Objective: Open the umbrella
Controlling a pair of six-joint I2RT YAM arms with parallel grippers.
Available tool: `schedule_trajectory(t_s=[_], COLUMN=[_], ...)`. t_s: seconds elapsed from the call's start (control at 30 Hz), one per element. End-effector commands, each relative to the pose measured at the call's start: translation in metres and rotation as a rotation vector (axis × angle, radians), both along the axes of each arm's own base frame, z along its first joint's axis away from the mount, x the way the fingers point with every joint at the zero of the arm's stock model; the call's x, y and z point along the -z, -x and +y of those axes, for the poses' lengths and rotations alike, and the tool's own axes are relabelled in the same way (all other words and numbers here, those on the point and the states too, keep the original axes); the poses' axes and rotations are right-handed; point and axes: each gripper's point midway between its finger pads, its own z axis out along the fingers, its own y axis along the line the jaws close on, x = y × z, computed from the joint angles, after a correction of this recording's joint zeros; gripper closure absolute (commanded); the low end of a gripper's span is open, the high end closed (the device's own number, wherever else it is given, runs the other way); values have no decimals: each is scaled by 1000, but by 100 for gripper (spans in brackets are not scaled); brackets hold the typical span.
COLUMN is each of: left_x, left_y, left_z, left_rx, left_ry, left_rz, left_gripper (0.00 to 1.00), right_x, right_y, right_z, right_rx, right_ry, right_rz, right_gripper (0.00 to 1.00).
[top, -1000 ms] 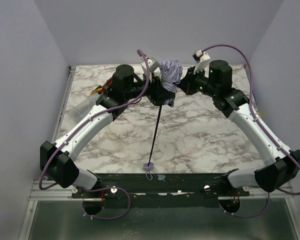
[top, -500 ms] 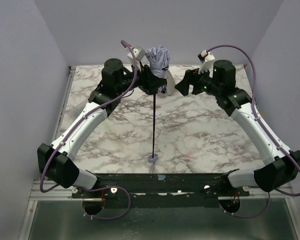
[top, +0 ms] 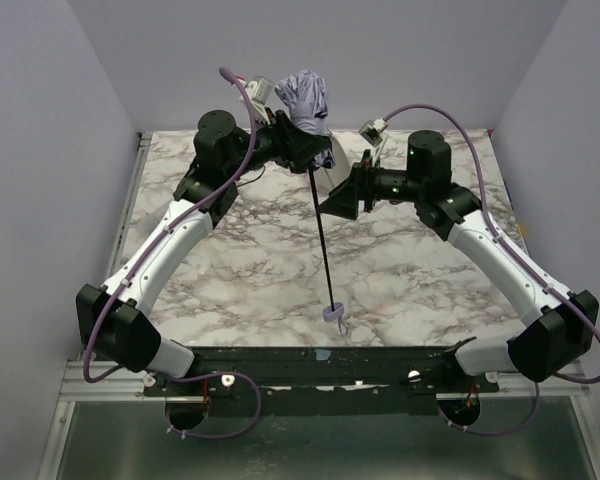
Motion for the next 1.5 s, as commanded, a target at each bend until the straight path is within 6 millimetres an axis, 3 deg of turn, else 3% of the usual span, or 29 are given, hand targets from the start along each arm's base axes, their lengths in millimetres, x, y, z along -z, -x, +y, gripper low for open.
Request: schedule_trajectory(t_s=[0.0, 0.07, 0.2, 0.23, 0.3, 0.33, 0.4, 0.57, 0.63, 0.67, 0.7, 0.8, 0.87, 0.97, 1.0, 1.07, 1.13, 1.2, 1.27, 1.37, 1.47], left_x=[-45, -48, -45, -44, -41, -39, -34, -19, -15, -12, -10, 3, 12, 23, 25, 31, 35, 37, 38, 39, 39], left_y=[3, 3, 3, 3, 0, -1, -5, -17, -23, -25, -26, -31, -31, -27, -24, -20, -14, -5, 7, 20, 38], left_z=[-4, -5, -9, -9, -9, -8, -4, 26, 44, 53, 63, 93, 111, 123, 123, 119, 110, 100, 92, 87, 78], left_rx=[32, 41, 66, 68, 68, 65, 55, 1, -36, -57, -83, -168, -225, -272, -269, -252, -214, -162, -89, -18, 66], left_ry=[120, 133, 153, 159, 160, 154, 139, 100, 77, 62, 37, -56, -112, -172, -186, -201, -230, -268, -296, -330, -386], left_rz=[-66, -69, -38, -29, -14, -5, 0, 16, 9, 2, -12, -54, -78, -109, -121, -133, -171, -229, -298, -413, -580], left_gripper=[100, 100, 100, 100, 100, 100, 97, 35, 22, 5, 2, 2, 2, 2, 2, 2, 2, 2, 2, 2, 2], right_x=[-7, -5, -5, -5, -8, -10, -13, -16, -13, -15, -14, -10, -8, -9, -6, -4, -3, 1, 6, 2, -18], right_y=[8, 8, 10, 10, 11, 11, 12, -2, -9, -15, -18, -40, -65, -98, -102, -95, -73, -57, -61, -89, -93], right_z=[16, 20, 25, 27, 28, 28, 28, 19, 12, 9, 6, -14, -39, -74, -76, -62, -34, -23, -37, -81, -83], right_rx=[-101, -107, -126, -127, -130, -129, -127, -69, -37, -22, -3, 92, 198, 336, 347, 307, 224, 189, 216, 326, 272], right_ry=[-49, -47, -70, -76, -89, -97, -106, -119, -129, -145, -152, -188, -221, -235, -205, -175, -139, -145, -160, -212, -259], right_rz=[7, 11, 37, 48, 69, 80, 89, 120, 153, 145, 160, 230, 279, 269, 243, 230, 205, 270, 331, 375, 363], right_gripper=[23, 28, 46, 57, 90, 99, 99, 99, 99, 99, 99, 99, 99, 99, 100, 99, 99, 99, 99, 99, 99])
